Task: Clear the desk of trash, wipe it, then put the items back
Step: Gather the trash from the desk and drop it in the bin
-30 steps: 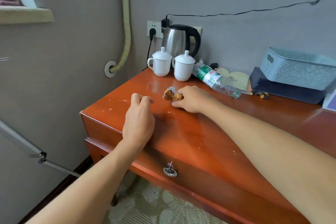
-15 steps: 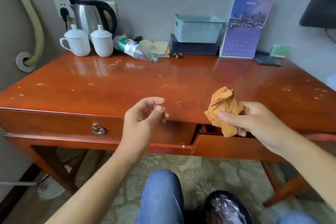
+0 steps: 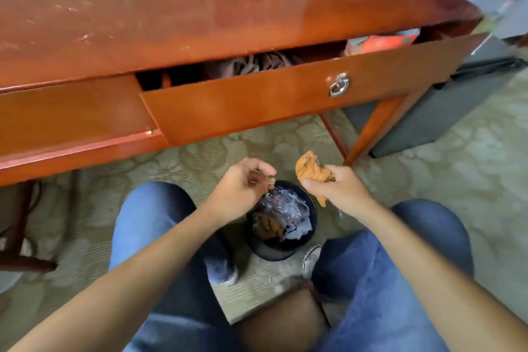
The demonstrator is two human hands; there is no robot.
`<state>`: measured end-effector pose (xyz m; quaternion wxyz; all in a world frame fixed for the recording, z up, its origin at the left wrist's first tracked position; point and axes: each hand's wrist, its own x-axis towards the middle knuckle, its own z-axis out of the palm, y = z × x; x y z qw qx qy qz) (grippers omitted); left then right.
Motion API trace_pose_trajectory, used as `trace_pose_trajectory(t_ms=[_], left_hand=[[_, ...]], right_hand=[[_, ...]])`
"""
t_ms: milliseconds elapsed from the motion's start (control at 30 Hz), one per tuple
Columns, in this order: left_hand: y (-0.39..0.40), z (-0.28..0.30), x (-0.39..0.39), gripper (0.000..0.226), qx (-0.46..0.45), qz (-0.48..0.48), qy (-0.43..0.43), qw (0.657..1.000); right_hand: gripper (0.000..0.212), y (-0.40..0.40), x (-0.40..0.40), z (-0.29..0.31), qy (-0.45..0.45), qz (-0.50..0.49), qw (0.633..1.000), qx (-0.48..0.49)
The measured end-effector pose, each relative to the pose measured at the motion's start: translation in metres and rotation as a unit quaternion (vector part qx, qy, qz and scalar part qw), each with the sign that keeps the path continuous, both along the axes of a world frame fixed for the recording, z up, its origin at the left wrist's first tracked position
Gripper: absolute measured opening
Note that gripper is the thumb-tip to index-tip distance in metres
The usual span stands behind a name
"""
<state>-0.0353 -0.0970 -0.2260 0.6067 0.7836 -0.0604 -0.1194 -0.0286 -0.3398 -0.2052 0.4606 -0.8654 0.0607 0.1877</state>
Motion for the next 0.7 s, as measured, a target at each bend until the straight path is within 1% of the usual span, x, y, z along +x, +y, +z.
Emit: trace_pose_trajectory(t_ms=[67,100,200,267,367,433,500,533,633,700], left_hand=[[-0.008,-0.03,0.013,0.035,0.059,-0.026,0.026,0.998],[-0.012,-0.044,0.018,0.035,0.071,-0.029,0.048,0.996],[-0.019,-0.079,0.032,0.043,0.067,-0.02,0.125,0.99],[-0.021,-0.095,0.038,0.05,0.093,-0.046,0.148,0.984],[-0.02,-0.113,0.047,0.048,0.124,-0.089,0.153,0.976],[-0.02,-0.122,0.05,0.04,0.134,-0.087,0.165,0.973],[-0.02,-0.13,0.051,0.033,0.167,-0.094,0.161,0.968],[-0.021,-0.133,0.052,0.031,0.196,-0.103,0.149,0.964],[-0.024,-0.136,0.052,0.026,0.317,-0.139,0.093,0.933],[-0.027,-0.135,0.052,0.022,0.374,-0.144,0.072,0.913]], right_hand=[[0.02,-0.005,0.01,-0.042,0.025,-0.035,0.998,-0.036],[0.023,-0.006,0.014,-0.058,0.041,-0.039,0.997,-0.053],[0.031,-0.009,0.028,-0.088,0.086,-0.022,0.989,-0.115],[0.032,-0.011,0.038,-0.104,0.106,-0.012,0.984,-0.143],[0.034,-0.005,0.05,-0.129,0.126,0.013,0.976,-0.174],[0.033,0.002,0.052,-0.141,0.139,0.037,0.97,-0.194],[0.031,0.01,0.053,-0.15,0.136,0.074,0.963,-0.221],[0.033,0.013,0.053,-0.156,0.132,0.095,0.96,-0.23],[0.059,0.022,0.05,-0.169,0.147,0.161,0.947,-0.237],[0.064,0.026,0.045,-0.175,0.178,0.202,0.934,-0.234]])
